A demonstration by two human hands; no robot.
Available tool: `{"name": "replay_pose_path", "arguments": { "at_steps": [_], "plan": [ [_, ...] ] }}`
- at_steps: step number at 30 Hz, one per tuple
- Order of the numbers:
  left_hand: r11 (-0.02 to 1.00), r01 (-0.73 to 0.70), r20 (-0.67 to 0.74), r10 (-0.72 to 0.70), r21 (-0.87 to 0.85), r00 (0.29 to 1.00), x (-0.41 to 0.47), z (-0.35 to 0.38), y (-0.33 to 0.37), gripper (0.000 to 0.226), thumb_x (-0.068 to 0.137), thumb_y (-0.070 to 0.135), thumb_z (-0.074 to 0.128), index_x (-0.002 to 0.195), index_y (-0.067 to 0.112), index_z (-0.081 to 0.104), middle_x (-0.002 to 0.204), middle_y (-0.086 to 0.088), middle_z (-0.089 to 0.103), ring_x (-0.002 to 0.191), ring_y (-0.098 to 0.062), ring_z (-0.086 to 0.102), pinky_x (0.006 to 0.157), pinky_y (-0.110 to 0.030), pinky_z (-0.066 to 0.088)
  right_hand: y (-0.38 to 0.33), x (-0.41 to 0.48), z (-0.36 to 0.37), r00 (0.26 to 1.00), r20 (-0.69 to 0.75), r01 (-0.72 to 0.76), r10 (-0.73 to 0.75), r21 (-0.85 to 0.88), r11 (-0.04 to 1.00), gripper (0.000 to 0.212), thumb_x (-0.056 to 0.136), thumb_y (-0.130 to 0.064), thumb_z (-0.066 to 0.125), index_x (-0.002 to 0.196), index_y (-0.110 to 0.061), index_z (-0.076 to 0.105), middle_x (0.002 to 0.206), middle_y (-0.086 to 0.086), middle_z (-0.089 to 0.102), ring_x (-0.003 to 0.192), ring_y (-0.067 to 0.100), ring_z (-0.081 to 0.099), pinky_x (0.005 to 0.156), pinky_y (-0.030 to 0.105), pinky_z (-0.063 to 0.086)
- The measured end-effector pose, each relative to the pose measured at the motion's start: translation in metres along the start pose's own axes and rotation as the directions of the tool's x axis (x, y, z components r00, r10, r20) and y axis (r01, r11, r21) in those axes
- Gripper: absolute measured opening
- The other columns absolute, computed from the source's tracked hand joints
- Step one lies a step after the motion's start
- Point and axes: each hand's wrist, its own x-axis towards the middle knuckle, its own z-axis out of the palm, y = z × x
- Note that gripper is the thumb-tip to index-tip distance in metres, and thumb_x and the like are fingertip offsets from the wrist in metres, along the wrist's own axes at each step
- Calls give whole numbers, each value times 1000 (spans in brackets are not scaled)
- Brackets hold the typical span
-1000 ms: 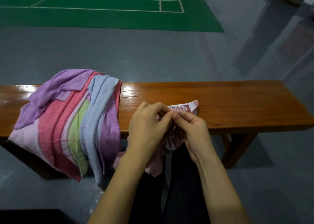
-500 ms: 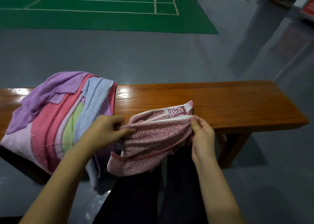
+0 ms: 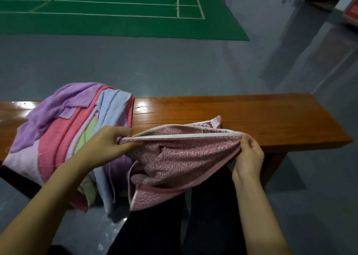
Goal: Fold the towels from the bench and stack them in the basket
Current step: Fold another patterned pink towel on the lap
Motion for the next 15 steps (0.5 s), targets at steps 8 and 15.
{"name": "replay_pose_path", "arguments": {
  "at_steps": [8, 15],
  "plan": [
    [951, -166, 76, 152, 262, 986, -5, -24, -3, 45, 91, 64, 32, 63, 33, 48, 57, 11, 49, 59, -7, 50, 58, -29, 41, 6, 5, -2, 1000, -3, 9, -9, -11, 1000, 15, 98, -23, 51, 96, -15, 64, 91, 0, 66, 84, 10, 61, 75, 23, 48],
    [855, -136, -50, 186, 501, 981, -5, -37, 5, 20, 91, 30, 59, 108, 20, 61, 72, 5, 70, 56, -16, 61, 50, -28, 47, 4, 3, -4, 1000, -10, 15, -16, -39, 999, 15, 98, -24, 52, 90, -20, 63, 90, -4, 66, 83, 5, 61, 70, 19, 46]
  ]
}}
